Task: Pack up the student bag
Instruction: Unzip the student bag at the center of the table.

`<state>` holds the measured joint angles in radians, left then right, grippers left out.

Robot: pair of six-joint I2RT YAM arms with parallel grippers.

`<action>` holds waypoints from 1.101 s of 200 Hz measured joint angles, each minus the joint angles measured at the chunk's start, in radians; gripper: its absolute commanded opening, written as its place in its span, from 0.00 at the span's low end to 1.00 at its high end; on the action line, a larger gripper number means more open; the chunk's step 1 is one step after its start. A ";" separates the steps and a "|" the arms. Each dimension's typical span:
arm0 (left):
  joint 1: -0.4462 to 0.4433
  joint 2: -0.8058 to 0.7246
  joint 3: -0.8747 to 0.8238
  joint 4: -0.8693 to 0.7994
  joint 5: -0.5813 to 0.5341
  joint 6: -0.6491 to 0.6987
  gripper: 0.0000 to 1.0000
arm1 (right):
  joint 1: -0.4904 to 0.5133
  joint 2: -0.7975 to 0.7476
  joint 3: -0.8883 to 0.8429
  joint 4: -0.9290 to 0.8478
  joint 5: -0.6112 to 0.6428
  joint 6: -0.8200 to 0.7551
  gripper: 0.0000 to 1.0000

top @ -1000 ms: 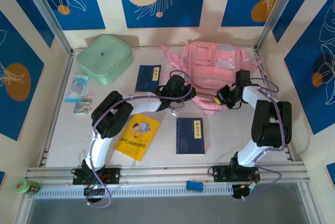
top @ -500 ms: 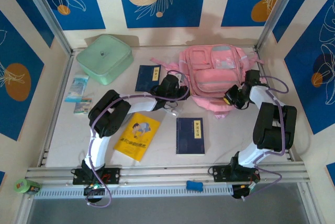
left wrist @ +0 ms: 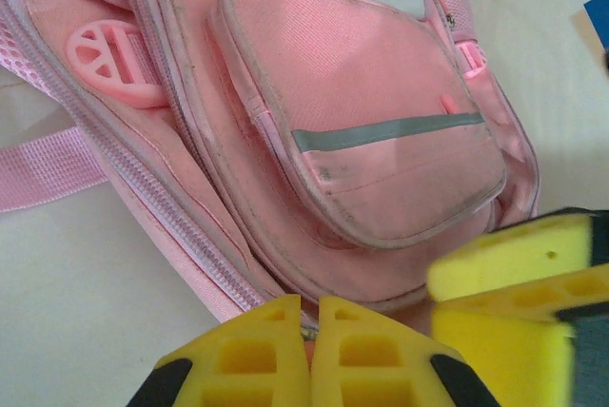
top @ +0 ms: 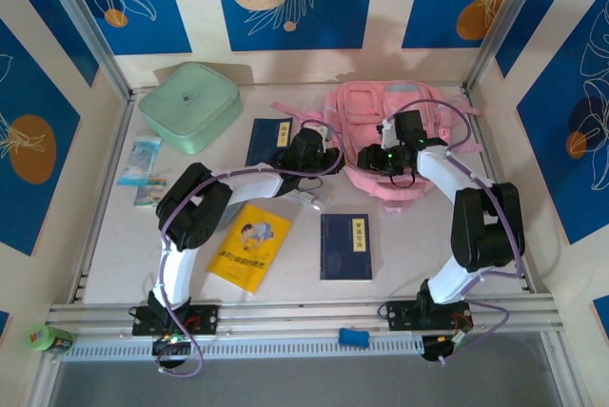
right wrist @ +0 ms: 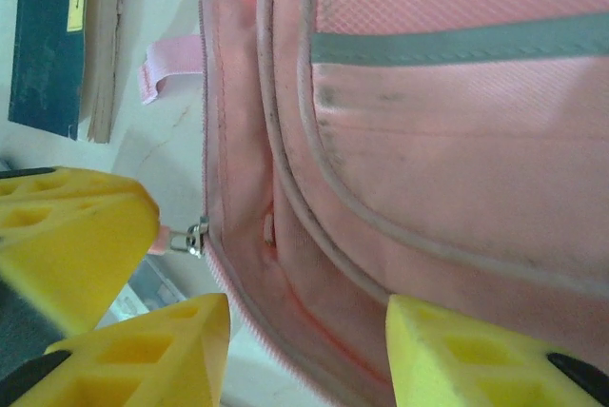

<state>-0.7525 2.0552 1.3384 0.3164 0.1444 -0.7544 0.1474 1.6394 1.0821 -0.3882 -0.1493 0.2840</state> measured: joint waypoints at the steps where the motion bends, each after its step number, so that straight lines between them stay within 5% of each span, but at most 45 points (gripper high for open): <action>1: 0.000 0.000 0.000 0.000 0.000 0.000 0.00 | 0.000 0.002 0.000 0.002 -0.002 -0.005 0.49; 72: 0.002 0.000 0.000 -0.002 0.000 -0.021 0.00 | 0.002 0.053 0.000 0.089 -0.147 -0.166 0.45; 132: 0.014 0.000 0.001 -0.002 0.000 -0.043 0.00 | 0.019 0.100 0.023 0.040 -0.148 -0.184 0.40; 220: 0.039 0.000 0.013 -0.010 0.000 -0.049 0.00 | 0.067 0.145 0.096 -0.024 -0.122 -0.232 0.02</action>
<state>-0.7139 2.0548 1.3514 0.3061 0.1448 -0.8032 0.2146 1.7844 1.1778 -0.4122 -0.2714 0.0517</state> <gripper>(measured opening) 0.057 0.061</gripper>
